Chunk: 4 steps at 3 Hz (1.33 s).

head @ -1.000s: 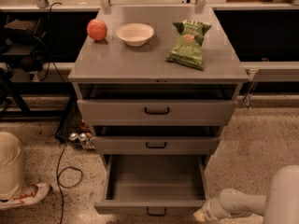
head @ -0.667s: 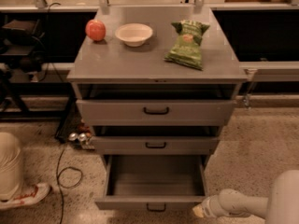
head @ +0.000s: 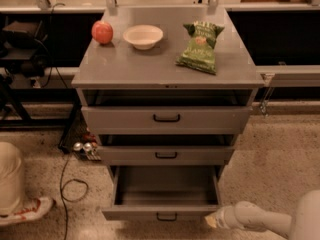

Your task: Close bottom drawer

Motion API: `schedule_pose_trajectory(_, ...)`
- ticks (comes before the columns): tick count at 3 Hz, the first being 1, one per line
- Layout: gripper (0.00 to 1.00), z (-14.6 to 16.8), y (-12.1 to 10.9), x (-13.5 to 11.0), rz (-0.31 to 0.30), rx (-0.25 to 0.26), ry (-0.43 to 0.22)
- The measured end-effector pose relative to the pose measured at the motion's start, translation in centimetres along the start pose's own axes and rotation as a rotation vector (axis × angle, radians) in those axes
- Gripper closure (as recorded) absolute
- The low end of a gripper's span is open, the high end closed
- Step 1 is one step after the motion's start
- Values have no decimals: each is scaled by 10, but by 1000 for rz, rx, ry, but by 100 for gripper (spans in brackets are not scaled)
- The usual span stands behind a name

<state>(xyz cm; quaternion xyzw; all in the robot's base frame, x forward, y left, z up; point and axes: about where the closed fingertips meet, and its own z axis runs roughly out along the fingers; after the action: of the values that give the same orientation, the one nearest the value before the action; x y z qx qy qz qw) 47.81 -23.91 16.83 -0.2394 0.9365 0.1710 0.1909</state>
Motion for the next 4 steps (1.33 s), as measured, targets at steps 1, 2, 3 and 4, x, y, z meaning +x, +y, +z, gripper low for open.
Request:
schedule_pose_trajectory(1,100,-1,1,2,0,0,0)
schedule_pose_trajectory(2,100,11,-13,-25,-2,12,-71)
schedule_pose_trajectory(3,100,12,-14,-27,-2,14,-84)
schedule_pose_trajectory(4,100,29,-23,-55,-10,11,-131)
